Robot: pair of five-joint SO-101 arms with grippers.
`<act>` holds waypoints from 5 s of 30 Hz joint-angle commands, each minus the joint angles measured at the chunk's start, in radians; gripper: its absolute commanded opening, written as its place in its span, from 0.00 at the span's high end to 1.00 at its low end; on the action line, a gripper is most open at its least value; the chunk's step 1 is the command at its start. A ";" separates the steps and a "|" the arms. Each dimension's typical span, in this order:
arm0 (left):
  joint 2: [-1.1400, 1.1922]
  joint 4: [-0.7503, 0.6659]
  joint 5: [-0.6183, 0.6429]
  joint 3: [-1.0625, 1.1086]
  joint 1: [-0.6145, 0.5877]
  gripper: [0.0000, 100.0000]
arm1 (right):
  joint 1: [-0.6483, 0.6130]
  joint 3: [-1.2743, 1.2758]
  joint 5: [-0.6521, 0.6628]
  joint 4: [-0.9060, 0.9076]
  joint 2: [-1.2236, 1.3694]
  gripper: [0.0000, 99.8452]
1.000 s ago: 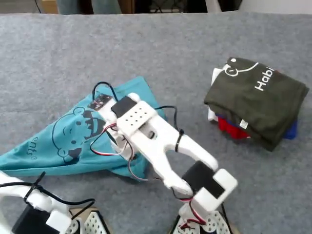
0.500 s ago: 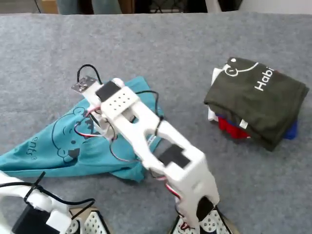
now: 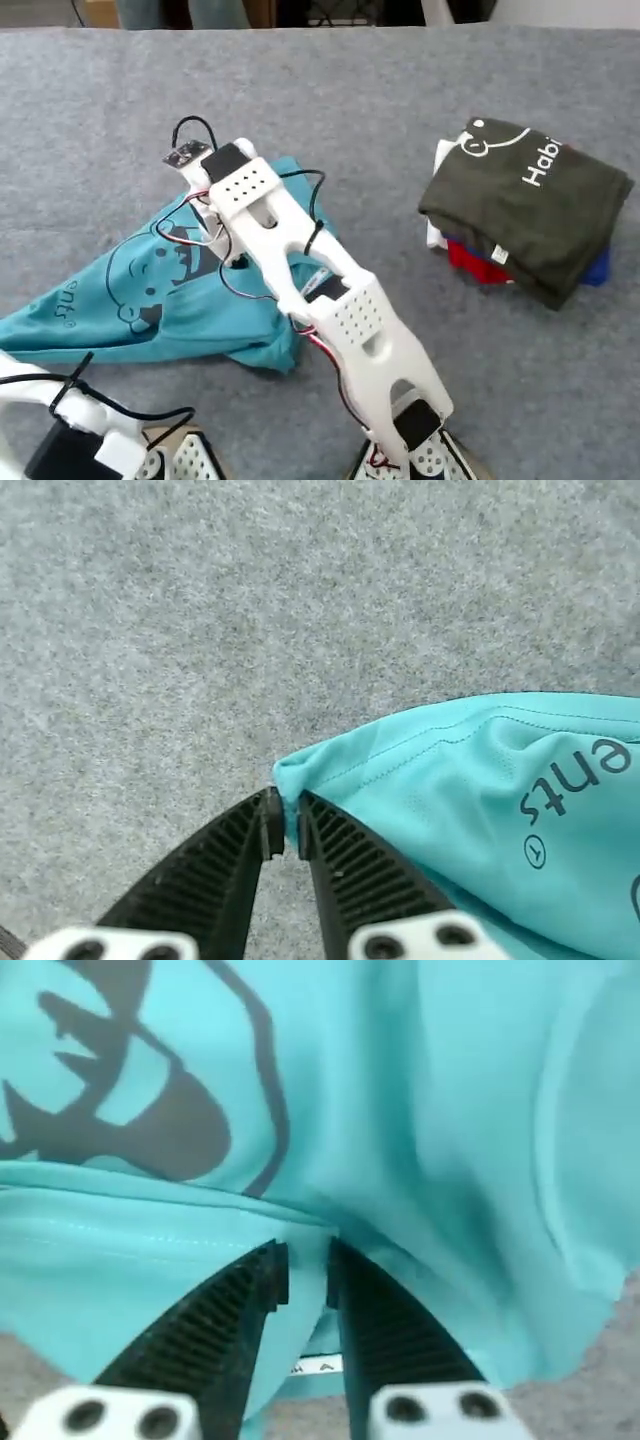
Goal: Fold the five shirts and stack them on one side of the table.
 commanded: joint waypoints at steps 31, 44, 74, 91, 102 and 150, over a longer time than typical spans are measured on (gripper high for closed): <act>-0.032 -0.011 -0.008 -0.027 0.004 0.97 | -0.069 0.090 0.046 0.009 -0.206 0.80; -0.032 -0.011 -0.008 -0.027 0.002 0.97 | -0.153 0.148 0.041 0.005 -0.186 0.80; -0.032 -0.009 -0.008 -0.027 -0.001 0.97 | -0.120 0.130 0.048 0.009 -0.128 0.80; -0.031 -0.009 -0.008 -0.027 0.001 0.97 | -0.048 0.120 0.052 -0.025 -0.048 0.80; -0.031 -0.009 -0.008 -0.027 0.001 0.97 | -0.048 0.090 0.110 -0.031 -0.045 0.80; -0.052 0.632 0.410 -1.307 0.004 0.97 | -0.048 -0.206 0.110 -0.212 -1.257 0.99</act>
